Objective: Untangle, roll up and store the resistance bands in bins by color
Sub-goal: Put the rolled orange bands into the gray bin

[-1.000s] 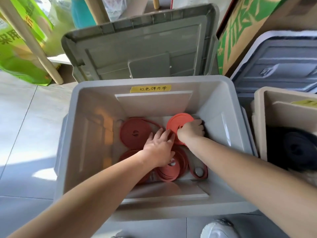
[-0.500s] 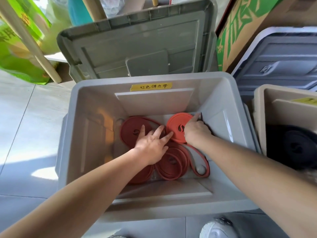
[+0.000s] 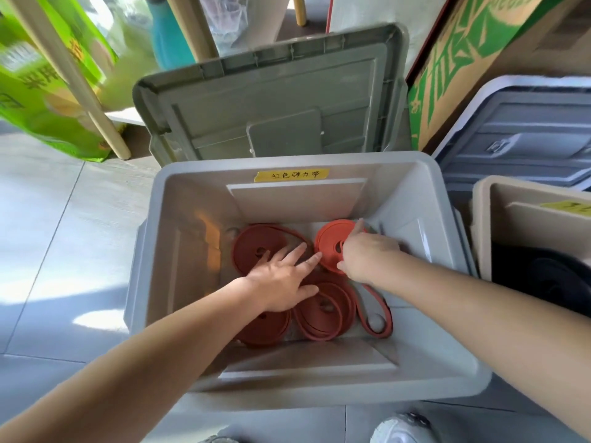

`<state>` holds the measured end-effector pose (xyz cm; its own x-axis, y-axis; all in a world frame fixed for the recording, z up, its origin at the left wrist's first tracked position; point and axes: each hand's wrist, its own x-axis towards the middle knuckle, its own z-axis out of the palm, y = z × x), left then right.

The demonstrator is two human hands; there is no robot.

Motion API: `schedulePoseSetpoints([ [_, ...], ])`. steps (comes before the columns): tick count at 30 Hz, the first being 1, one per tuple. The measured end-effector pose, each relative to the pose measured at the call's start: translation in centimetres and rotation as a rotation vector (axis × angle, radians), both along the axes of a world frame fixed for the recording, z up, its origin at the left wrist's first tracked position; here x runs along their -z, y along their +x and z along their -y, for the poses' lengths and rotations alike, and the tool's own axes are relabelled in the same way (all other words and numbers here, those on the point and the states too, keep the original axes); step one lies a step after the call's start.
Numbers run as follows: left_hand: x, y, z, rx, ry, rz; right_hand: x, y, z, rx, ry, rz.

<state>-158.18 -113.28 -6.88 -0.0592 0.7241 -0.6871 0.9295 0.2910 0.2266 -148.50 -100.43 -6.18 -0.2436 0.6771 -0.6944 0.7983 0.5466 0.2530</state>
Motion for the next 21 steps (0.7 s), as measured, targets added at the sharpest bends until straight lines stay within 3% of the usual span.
schedulePoseSetpoints([
  [6, -4.7, -3.0, 0.7, -0.044, -0.100, -0.043, -3.3, 2.4, 2.4, -0.458, -0.094, -0.113],
  [9, -8.9, -2.9, 2.2, -0.142, -0.098, -0.021, -6.3, 3.4, 3.7, -0.546, -0.120, -0.191],
  [15, -23.0, -0.1, 7.3, -0.274, -0.147, 0.075, -21.6, 6.0, 6.3, -0.331, -0.329, -0.229],
  [21, -42.4, 3.2, 7.9, -0.278, -0.151, 0.102, -39.5, 14.0, 9.9, 0.017, -0.431, -0.285],
])
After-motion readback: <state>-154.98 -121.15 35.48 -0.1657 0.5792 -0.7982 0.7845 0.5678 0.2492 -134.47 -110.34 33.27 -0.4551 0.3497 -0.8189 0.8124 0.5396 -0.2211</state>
